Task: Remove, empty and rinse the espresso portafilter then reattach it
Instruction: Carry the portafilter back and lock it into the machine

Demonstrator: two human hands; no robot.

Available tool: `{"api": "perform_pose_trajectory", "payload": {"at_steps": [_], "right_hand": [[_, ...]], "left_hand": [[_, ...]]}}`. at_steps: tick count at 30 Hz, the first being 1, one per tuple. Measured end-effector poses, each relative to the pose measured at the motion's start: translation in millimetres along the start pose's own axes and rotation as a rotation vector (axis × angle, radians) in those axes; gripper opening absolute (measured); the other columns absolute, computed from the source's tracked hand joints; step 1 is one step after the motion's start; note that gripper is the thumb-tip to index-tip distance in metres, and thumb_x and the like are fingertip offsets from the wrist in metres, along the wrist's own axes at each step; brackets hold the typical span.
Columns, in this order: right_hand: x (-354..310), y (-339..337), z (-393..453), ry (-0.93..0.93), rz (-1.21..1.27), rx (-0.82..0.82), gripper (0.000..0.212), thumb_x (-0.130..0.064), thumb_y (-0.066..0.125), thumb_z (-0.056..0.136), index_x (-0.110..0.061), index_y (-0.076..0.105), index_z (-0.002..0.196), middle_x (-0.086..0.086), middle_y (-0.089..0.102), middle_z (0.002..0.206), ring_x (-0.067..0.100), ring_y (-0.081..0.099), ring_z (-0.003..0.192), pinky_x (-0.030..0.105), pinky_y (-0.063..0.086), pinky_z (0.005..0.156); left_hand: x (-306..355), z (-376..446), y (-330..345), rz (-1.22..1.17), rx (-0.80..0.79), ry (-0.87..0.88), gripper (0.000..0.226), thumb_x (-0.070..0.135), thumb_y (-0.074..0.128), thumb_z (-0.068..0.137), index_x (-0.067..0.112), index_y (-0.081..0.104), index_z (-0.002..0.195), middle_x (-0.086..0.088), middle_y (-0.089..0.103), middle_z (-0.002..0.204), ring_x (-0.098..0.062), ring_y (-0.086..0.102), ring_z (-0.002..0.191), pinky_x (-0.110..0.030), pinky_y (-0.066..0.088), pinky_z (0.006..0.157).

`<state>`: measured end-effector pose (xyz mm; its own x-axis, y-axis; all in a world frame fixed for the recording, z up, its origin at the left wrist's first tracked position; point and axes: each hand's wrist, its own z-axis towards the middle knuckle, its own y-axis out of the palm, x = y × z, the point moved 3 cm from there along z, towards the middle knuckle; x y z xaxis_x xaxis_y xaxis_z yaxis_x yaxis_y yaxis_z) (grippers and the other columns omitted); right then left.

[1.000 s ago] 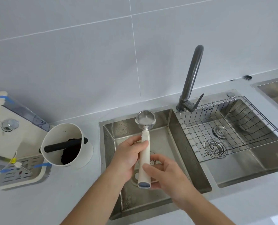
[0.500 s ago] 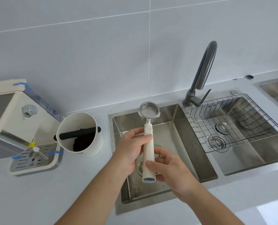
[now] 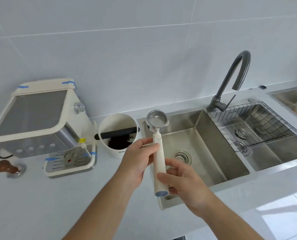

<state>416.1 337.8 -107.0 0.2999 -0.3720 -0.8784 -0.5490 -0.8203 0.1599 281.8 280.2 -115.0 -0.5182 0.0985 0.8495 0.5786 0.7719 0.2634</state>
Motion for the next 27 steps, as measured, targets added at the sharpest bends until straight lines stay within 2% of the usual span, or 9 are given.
{"api": "perform_pose_trajectory", "payload": {"at_steps": [3, 6, 9, 11, 14, 19, 22, 24, 27], "right_hand": [[13, 34, -8, 0.011, 0.000, 0.000, 0.033, -0.010, 0.074, 0.079, -0.015, 0.068, 0.111, 0.012, 0.060, 0.073, 0.019, 0.066, 0.068, 0.027, 0.054, 0.061], [24, 64, -15, 0.024, 0.004, -0.001, 0.026, -0.003, 0.070, 0.085, -0.014, 0.068, 0.109, 0.018, 0.063, 0.078, 0.022, 0.067, 0.070, 0.030, 0.057, 0.063], [35, 97, -20, 0.043, 0.008, -0.023, 0.037, -0.015, 0.074, 0.075, -0.012, 0.068, 0.112, 0.032, 0.068, 0.092, 0.025, 0.069, 0.074, 0.036, 0.058, 0.069], [41, 113, -20, 0.053, 0.014, -0.025, 0.042, -0.018, 0.073, 0.072, -0.013, 0.068, 0.112, 0.034, 0.068, 0.102, 0.028, 0.070, 0.078, 0.038, 0.058, 0.071], [51, 136, -20, 0.072, 0.010, -0.045, 0.042, -0.019, 0.073, 0.071, -0.014, 0.068, 0.113, 0.032, 0.068, 0.104, 0.028, 0.070, 0.082, 0.037, 0.057, 0.071], [66, 168, -16, 0.141, -0.026, -0.097, 0.044, -0.015, 0.073, 0.069, -0.008, 0.067, 0.112, 0.026, 0.071, 0.105, 0.021, 0.069, 0.077, 0.031, 0.055, 0.063], [75, 184, -12, 0.184, -0.030, -0.136, 0.042, -0.013, 0.073, 0.071, -0.008, 0.066, 0.112, 0.022, 0.072, 0.099, 0.022, 0.069, 0.077, 0.030, 0.056, 0.065], [82, 194, -7, 0.213, -0.032, -0.155, 0.036, -0.013, 0.075, 0.078, -0.009, 0.066, 0.113, 0.023, 0.072, 0.100, 0.024, 0.069, 0.080, 0.034, 0.057, 0.070], [90, 207, -1, 0.238, -0.039, -0.157, 0.022, -0.016, 0.067, 0.091, -0.011, 0.068, 0.112, 0.017, 0.074, 0.096, 0.026, 0.069, 0.081, 0.035, 0.057, 0.073]], "left_hand": [[-3, -15, -36, 0.009, -0.002, 0.003, 0.024, 0.009, 0.069, 0.085, 0.008, 0.067, 0.109, -0.010, 0.071, 0.091, -0.019, 0.068, 0.078, -0.031, 0.054, 0.072], [-5, -30, -67, -0.007, 0.002, -0.004, 0.022, 0.009, 0.070, 0.085, 0.009, 0.068, 0.107, -0.008, 0.071, 0.088, -0.018, 0.068, 0.074, -0.029, 0.054, 0.070], [-6, -43, -102, -0.013, 0.019, -0.008, 0.024, 0.009, 0.071, 0.084, 0.008, 0.068, 0.107, -0.009, 0.071, 0.088, -0.018, 0.068, 0.073, -0.029, 0.054, 0.070], [-5, -49, -120, -0.016, 0.033, -0.009, 0.026, 0.008, 0.071, 0.084, 0.007, 0.066, 0.109, -0.011, 0.070, 0.088, -0.017, 0.068, 0.072, -0.028, 0.053, 0.069], [-5, -60, -145, -0.008, 0.055, -0.014, 0.026, 0.009, 0.071, 0.084, 0.010, 0.066, 0.109, -0.009, 0.071, 0.089, -0.018, 0.068, 0.074, -0.030, 0.053, 0.070], [-14, -74, -185, 0.024, 0.113, -0.043, 0.026, 0.012, 0.069, 0.084, 0.017, 0.067, 0.109, -0.009, 0.072, 0.101, -0.023, 0.069, 0.088, -0.032, 0.054, 0.072], [-18, -81, -204, 0.032, 0.137, -0.045, 0.026, 0.012, 0.069, 0.083, 0.017, 0.068, 0.109, -0.008, 0.073, 0.098, -0.021, 0.069, 0.086, -0.031, 0.055, 0.074], [-21, -84, -218, 0.044, 0.162, -0.038, 0.028, 0.012, 0.070, 0.083, 0.017, 0.067, 0.110, -0.005, 0.074, 0.095, -0.021, 0.070, 0.086, -0.033, 0.057, 0.076], [-27, -86, -235, 0.061, 0.199, -0.052, 0.031, 0.013, 0.070, 0.083, 0.017, 0.066, 0.113, -0.005, 0.074, 0.098, -0.023, 0.071, 0.091, -0.036, 0.058, 0.081]]}}
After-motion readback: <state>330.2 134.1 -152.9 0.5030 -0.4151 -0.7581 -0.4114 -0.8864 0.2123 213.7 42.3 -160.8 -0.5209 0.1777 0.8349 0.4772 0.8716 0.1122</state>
